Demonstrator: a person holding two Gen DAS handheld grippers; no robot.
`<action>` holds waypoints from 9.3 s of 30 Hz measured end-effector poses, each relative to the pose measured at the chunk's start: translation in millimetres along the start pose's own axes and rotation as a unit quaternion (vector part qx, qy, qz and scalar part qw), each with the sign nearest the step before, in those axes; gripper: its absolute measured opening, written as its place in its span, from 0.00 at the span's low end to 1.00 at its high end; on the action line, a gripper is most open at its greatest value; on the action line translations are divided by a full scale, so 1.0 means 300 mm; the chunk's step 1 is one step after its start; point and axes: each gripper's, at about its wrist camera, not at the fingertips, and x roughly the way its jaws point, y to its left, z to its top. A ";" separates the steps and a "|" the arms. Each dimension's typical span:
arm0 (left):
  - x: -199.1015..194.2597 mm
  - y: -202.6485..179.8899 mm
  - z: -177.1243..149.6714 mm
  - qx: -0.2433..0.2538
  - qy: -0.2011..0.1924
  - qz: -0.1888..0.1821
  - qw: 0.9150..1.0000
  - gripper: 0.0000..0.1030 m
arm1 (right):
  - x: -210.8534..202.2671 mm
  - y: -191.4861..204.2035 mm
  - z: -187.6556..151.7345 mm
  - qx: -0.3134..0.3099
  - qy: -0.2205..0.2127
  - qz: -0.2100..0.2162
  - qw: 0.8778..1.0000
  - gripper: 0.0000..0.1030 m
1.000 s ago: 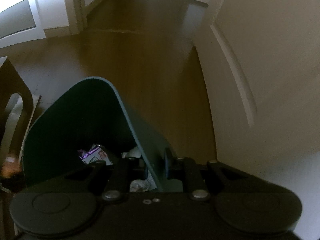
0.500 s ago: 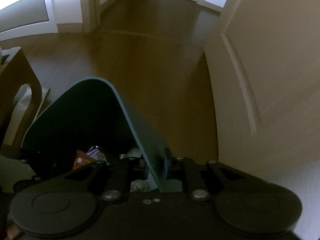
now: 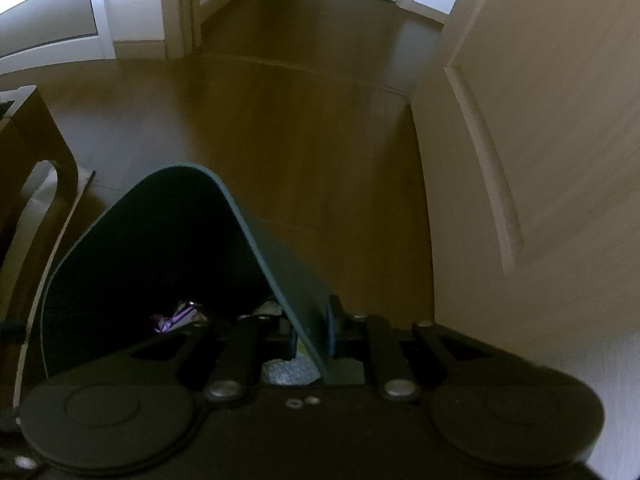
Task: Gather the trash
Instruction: 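Lower the left tool over the crumpled white paper, then grasp the crumpled white paper with the left tool and lift it, then release the crumpled paper from the left tool into the teal bin, then lower the left tool toward the coffee stick sachet on the floor, then close the left tool on the coffee stick sachet, then carry the coffee sachet with the left tool and drop it into the bin, then lower the left tool and grasp the orange plastic bag on the floor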
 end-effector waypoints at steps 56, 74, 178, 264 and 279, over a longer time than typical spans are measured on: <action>0.487 0.303 -0.865 -0.349 0.294 0.127 0.881 0.54 | 0.437 -0.154 0.147 -0.279 0.141 0.112 0.943 0.34; 0.346 0.278 -0.688 -0.317 0.199 0.167 0.912 0.30 | 0.346 -0.121 0.113 -0.250 0.072 0.101 0.960 0.01; 0.837 0.397 -0.293 -0.058 0.260 0.112 0.957 0.20 | 0.036 0.070 -0.030 -0.074 0.159 -0.087 0.981 0.03; -0.144 -0.276 -0.173 0.216 0.034 -0.199 0.955 0.76 | -0.058 -0.052 -0.407 0.065 0.135 -0.122 0.981 0.05; 0.455 -0.272 -0.302 0.246 0.194 -0.044 0.949 0.76 | 0.003 -0.314 -0.728 0.223 0.177 -0.119 0.951 0.06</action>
